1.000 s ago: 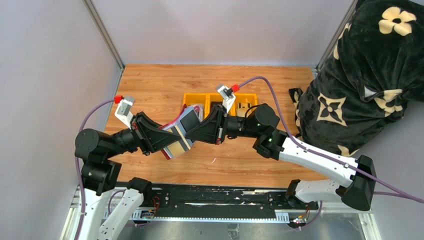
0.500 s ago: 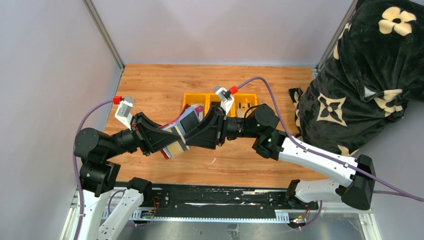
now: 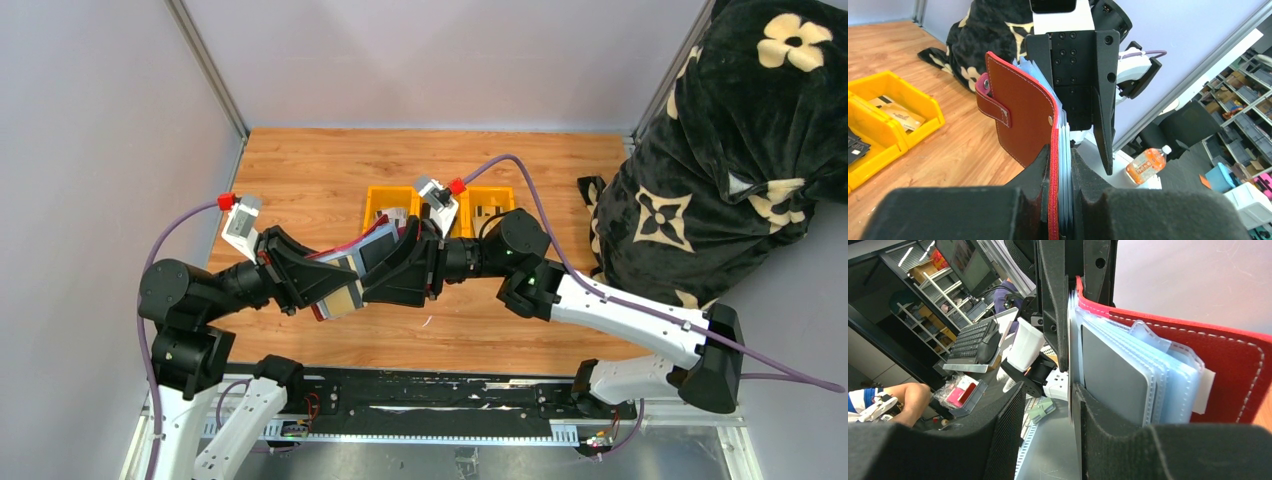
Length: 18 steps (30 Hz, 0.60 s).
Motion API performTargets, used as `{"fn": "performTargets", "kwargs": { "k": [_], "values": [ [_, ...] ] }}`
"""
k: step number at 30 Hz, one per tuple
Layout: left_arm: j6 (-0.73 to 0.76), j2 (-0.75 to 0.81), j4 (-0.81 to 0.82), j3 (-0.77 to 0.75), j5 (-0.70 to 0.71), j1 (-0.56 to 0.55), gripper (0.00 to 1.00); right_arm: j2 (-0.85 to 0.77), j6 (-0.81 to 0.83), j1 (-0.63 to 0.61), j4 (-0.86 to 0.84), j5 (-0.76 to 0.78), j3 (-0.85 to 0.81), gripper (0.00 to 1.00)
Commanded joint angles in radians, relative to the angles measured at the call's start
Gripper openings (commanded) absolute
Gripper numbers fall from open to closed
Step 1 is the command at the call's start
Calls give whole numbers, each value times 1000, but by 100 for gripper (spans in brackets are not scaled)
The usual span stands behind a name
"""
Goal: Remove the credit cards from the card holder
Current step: Remove the credit card from the card holder.
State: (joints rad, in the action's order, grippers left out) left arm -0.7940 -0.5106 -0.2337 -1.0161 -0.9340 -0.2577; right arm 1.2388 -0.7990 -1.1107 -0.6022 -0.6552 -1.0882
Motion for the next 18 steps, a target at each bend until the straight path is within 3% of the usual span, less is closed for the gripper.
{"fn": "performTargets", "kwargs": {
  "k": [1,4,11,18],
  "values": [
    [-47,-8,70,-20,28,-3,13,42,40,-37,-26,35,-7,44],
    [-91,-8,102,-13,26,-4,17,47,33,-36,-84,78,10,43],
    [-205,-16,217,19,18,-5,36,87,-12,-35,-201,138,18,36],
    [-212,-23,229,25,50,-4,36,117,-34,-35,-222,226,28,33]
  ]
}}
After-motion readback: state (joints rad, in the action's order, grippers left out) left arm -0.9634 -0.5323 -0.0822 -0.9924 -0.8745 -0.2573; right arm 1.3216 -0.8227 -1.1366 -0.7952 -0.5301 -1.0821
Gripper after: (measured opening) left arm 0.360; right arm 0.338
